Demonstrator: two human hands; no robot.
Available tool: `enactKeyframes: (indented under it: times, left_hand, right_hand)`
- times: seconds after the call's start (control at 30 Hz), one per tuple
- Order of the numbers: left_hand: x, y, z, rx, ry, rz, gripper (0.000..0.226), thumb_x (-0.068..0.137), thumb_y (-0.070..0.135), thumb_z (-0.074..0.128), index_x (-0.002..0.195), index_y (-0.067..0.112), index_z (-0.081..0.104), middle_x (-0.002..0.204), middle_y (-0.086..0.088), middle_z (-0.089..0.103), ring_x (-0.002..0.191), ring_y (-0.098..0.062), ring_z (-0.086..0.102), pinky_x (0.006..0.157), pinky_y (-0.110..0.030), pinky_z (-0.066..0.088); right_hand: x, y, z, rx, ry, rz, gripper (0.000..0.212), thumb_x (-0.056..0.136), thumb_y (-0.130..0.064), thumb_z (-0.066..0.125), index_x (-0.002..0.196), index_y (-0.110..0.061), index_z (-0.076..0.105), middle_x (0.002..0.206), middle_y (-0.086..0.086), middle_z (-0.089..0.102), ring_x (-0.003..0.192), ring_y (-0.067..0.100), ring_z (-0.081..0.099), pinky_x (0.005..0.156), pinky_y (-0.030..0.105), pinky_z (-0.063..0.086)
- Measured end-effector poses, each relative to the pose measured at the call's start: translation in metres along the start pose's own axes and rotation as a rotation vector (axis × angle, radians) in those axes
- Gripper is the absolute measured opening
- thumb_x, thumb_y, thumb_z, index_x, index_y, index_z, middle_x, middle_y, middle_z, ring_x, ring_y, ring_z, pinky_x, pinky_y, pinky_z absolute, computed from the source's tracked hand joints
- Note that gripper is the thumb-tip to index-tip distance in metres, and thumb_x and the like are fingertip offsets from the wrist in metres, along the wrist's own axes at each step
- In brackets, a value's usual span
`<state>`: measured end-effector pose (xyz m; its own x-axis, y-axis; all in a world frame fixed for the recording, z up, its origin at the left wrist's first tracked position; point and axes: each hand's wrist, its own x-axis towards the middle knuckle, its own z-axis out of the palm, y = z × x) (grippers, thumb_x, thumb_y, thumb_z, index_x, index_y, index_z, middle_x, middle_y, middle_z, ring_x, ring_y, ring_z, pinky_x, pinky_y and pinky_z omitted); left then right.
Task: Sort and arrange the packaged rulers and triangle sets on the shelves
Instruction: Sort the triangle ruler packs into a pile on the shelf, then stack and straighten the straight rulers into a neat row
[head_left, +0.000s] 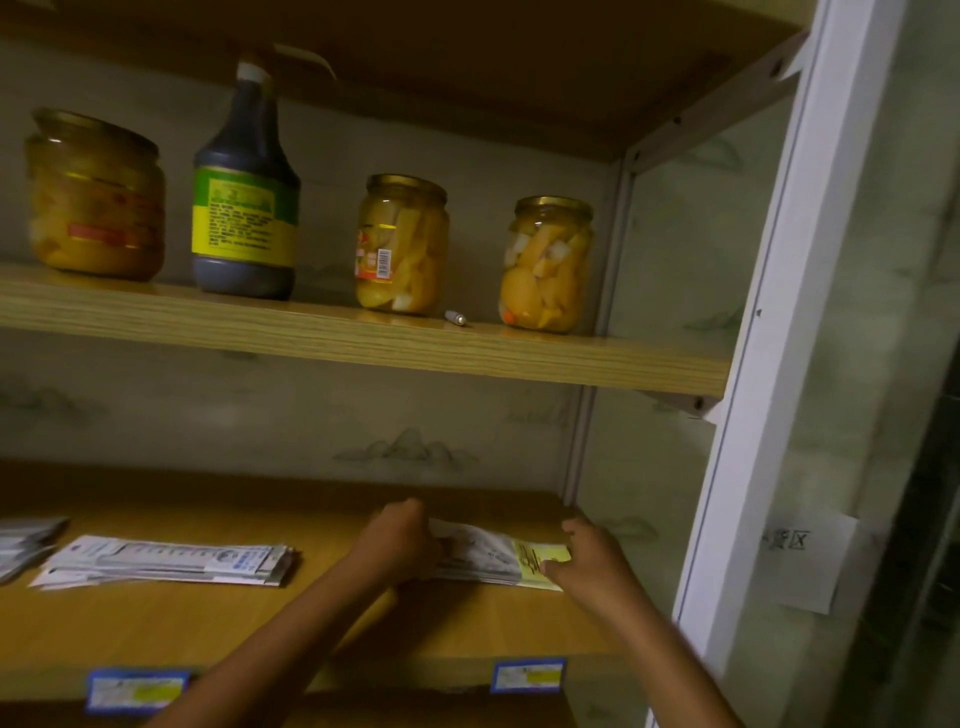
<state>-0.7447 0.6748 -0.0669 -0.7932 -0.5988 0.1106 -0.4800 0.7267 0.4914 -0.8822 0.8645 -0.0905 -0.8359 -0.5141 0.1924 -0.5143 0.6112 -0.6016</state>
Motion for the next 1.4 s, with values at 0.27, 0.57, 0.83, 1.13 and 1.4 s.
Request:
enactKeyframes:
  times: [0.27, 0.57, 0.83, 1.13, 1.4]
  left_hand:
    - [-0.007, 0.0, -0.006, -0.031, 0.121, 0.104, 0.026, 0.08, 0.033, 0.07, 0.089, 0.012, 0.059, 0.092, -0.007, 0.063, 0.085, -0.025, 0.063, 0.061, -0.028, 0.04]
    - [-0.04, -0.057, -0.091, 0.009, -0.021, 0.349, 0.027, 0.087, 0.011, 0.067, 0.114, 0.008, 0.065, 0.11, -0.007, 0.07, 0.098, -0.013, 0.066, 0.09, -0.029, 0.054]
    - [-0.063, -0.177, -0.165, 0.14, 0.047, 0.34, 0.021, 0.088, 0.012, 0.066, 0.108, 0.011, 0.067, 0.103, -0.002, 0.07, 0.094, -0.011, 0.067, 0.087, -0.025, 0.055]
    - [-0.067, -0.271, -0.197, 0.22, -0.044, 0.298, 0.035, 0.088, 0.027, 0.067, 0.119, 0.013, 0.063, 0.118, -0.005, 0.066, 0.102, -0.015, 0.063, 0.086, -0.021, 0.049]
    - [-0.067, -0.282, -0.187, 0.279, -0.108, 0.31, 0.043, 0.085, 0.026, 0.068, 0.127, 0.024, 0.059, 0.129, 0.003, 0.058, 0.114, -0.015, 0.058, 0.093, -0.026, 0.049]
  right_hand:
    - [-0.009, -0.017, -0.019, -0.197, 0.145, -0.167, 0.053, 0.089, -0.029, 0.066, 0.136, -0.018, 0.045, 0.136, 0.005, 0.047, 0.129, 0.024, 0.041, 0.102, 0.032, 0.041]
    - [-0.019, -0.081, -0.005, -0.085, -0.066, -0.387, 0.042, 0.086, -0.023, 0.067, 0.125, -0.018, 0.052, 0.123, 0.001, 0.053, 0.116, 0.015, 0.053, 0.092, 0.028, 0.045]
    - [-0.049, -0.182, 0.049, -0.125, -0.246, -0.436, 0.044, 0.088, -0.029, 0.068, 0.128, -0.023, 0.049, 0.123, -0.004, 0.051, 0.117, 0.012, 0.051, 0.095, 0.027, 0.044]
    - [-0.067, -0.267, 0.095, -0.212, -0.422, -0.403, 0.063, 0.083, -0.031, 0.074, 0.139, -0.027, 0.044, 0.137, -0.003, 0.05, 0.122, 0.012, 0.049, 0.098, 0.027, 0.043]
    - [-0.065, -0.265, 0.116, -0.33, -0.518, -0.364, 0.075, 0.081, -0.032, 0.075, 0.145, -0.029, 0.038, 0.147, -0.004, 0.044, 0.133, 0.016, 0.044, 0.108, 0.034, 0.04]
